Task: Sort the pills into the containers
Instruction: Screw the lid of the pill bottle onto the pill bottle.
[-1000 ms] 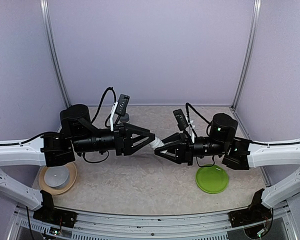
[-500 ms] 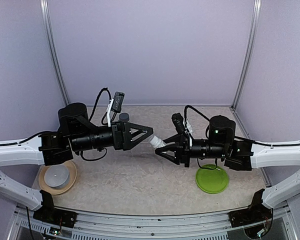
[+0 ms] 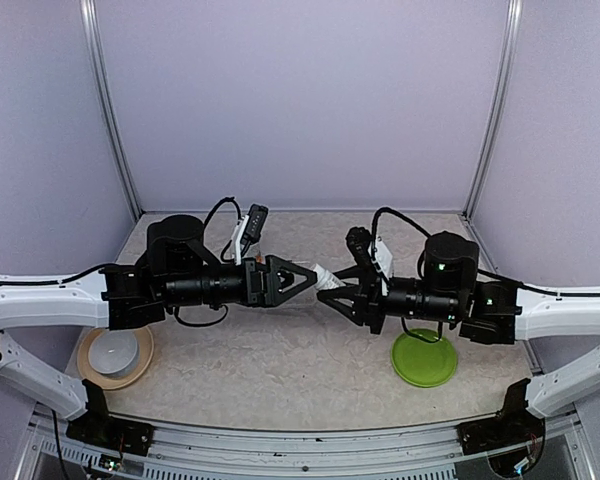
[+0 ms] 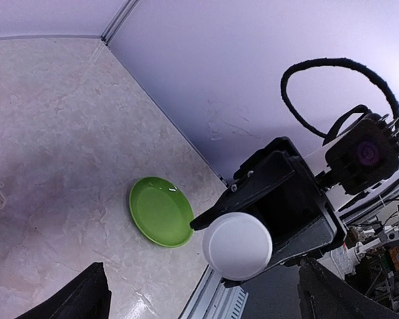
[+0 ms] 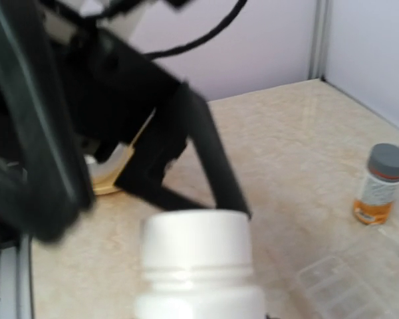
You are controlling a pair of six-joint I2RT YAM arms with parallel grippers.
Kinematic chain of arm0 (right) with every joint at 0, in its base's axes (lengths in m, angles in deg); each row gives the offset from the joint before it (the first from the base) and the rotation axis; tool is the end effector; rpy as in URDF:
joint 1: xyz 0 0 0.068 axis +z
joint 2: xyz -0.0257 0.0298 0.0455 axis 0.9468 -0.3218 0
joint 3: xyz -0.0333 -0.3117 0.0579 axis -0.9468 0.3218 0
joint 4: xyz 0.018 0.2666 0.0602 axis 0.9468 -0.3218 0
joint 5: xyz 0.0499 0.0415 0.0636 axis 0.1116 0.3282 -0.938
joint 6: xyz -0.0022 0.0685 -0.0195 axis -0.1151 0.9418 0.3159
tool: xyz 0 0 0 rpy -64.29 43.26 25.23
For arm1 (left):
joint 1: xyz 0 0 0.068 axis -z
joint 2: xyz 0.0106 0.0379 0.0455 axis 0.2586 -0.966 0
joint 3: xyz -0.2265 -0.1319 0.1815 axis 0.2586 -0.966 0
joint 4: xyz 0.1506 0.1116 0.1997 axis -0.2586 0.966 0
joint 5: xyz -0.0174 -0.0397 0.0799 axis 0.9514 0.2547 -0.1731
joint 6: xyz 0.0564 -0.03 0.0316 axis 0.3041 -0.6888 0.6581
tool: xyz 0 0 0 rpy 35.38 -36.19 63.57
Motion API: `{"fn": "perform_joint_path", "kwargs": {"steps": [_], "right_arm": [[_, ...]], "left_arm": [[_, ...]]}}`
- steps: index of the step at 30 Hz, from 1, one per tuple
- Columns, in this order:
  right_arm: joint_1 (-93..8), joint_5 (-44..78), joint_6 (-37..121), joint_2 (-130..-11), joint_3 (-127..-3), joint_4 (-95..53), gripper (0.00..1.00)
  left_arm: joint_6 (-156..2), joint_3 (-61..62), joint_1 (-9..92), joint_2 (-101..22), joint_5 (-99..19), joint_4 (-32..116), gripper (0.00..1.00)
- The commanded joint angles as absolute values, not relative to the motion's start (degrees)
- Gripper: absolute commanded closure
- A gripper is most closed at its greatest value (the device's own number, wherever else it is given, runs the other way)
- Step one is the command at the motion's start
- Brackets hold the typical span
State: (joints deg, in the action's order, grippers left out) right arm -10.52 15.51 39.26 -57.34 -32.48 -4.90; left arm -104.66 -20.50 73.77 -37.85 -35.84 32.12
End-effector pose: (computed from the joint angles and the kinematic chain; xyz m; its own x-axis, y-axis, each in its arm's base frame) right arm 0.1357 0.2602 0.3265 -0.1483 -0.1176 -0.9819 -0.9275 0.3610 0.0968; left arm 0.1565 -0.2820 0.3445 -0.6754 -0.0907 -0.7319 0.6659 0.3514 -0.6581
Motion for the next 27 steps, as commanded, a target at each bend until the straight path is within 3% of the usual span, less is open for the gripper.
{"fn": "perform_joint_path", "kwargs": {"steps": [1, 10, 27], "right_arm": [[-9.44, 20.86, 35.56, -55.83, -34.45, -7.65, 0.90], [-7.26, 23.35, 32.95, -57.41, -35.78, -9.50, 0.90], [-5.10, 25.53, 31.58, -60.26, -36.25, -9.25, 0.90]], "left_arm": [[-105.72, -18.19, 73.61, -38.77, -34.02, 32.31, 0.05], [-105.74, -16.64, 73.61, -39.87, -34.21, 32.45, 0.07], [-106.09, -17.93, 73.61, -40.79, -32.62, 30.40, 0.30]]}}
